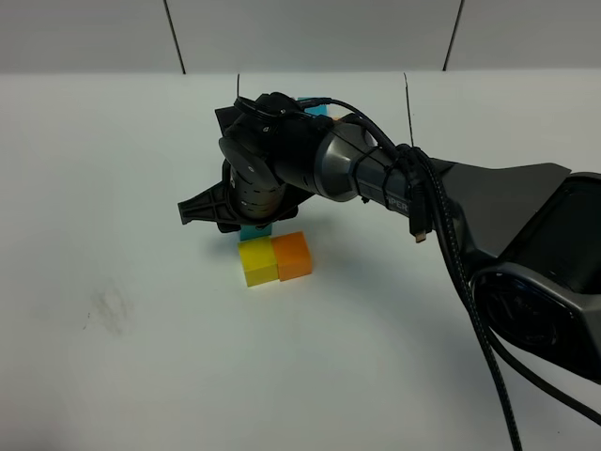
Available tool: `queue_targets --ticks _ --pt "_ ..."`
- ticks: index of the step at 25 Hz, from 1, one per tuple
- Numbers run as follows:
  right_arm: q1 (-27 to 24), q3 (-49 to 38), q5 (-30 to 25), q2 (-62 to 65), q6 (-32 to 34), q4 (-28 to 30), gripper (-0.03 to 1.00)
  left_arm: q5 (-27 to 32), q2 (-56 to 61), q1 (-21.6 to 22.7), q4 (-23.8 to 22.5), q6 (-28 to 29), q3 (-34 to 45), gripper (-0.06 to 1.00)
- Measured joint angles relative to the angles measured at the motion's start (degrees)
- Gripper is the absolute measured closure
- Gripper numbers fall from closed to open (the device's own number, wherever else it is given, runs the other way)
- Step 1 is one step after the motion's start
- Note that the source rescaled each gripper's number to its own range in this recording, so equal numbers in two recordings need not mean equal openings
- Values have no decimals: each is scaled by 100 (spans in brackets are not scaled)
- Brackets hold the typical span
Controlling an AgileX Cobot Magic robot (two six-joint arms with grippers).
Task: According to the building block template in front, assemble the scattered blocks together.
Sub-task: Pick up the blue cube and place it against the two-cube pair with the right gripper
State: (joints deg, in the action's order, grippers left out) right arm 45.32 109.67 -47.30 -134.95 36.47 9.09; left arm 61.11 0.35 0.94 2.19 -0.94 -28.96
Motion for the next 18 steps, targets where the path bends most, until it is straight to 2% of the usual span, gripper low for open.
queue_targets --ticks 18 --pt "106 0 -44 0 25 20 51 0 0 0 0 0 0 94"
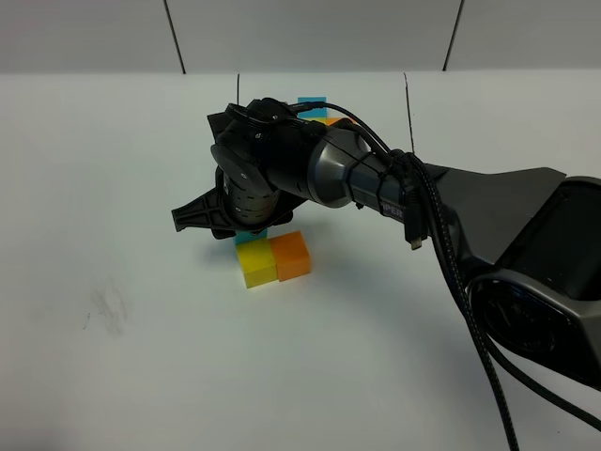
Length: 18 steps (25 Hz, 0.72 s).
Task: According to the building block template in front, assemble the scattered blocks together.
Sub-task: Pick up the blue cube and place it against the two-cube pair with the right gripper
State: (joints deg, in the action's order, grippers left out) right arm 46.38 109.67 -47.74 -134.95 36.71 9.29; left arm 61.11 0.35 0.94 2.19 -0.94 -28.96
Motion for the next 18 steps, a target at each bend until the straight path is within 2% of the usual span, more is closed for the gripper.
queue_targets --ticks 18 --pt "96 17 47 -379 20 -4 51 0 0 0 0 0 0 94"
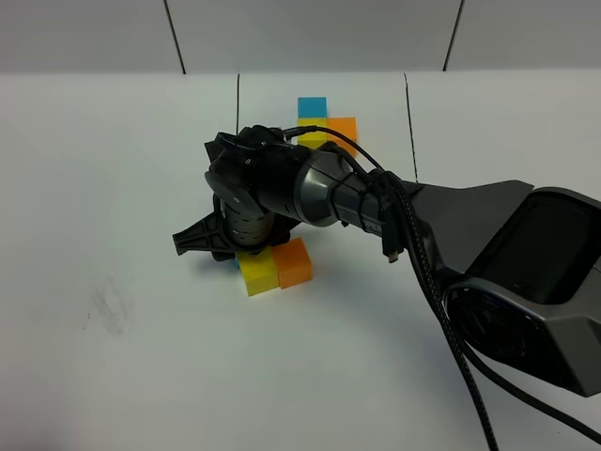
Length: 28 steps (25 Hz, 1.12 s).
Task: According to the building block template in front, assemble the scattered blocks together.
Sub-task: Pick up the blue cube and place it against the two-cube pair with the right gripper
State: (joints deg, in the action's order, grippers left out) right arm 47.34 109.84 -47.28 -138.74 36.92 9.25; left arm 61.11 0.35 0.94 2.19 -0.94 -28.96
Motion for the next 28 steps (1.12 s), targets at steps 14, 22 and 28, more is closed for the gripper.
queue_targets --ticks 14,22,28 --pt "13 13 53 -12 53 15 51 0 0 0 0 0 0 94" --pt "13 13 236 -22 43 22 51 0 0 0 0 0 0 94" --pt "13 13 272 -30 -61 17 51 0 0 0 0 0 0 94"
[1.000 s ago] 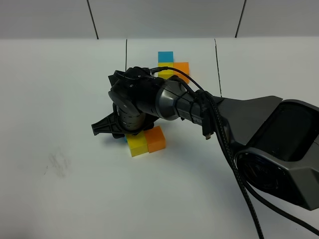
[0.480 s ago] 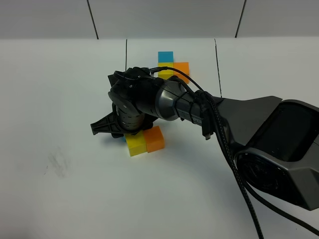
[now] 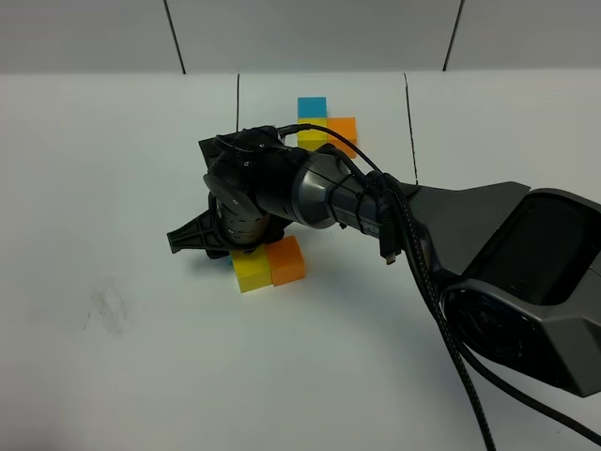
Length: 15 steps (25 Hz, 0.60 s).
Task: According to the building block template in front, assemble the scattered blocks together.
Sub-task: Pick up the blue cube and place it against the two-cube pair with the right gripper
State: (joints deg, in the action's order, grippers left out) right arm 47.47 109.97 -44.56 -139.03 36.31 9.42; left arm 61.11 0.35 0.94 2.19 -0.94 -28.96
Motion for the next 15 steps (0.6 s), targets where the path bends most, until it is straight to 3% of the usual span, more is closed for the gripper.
queue_targets --ticks 8,15 --pt "0 11 12 -11 -25 0 49 0 0 0 0 0 0 94" --pt "7 11 92 -11 -307 12 7 0 0 0 0 0 0 94"
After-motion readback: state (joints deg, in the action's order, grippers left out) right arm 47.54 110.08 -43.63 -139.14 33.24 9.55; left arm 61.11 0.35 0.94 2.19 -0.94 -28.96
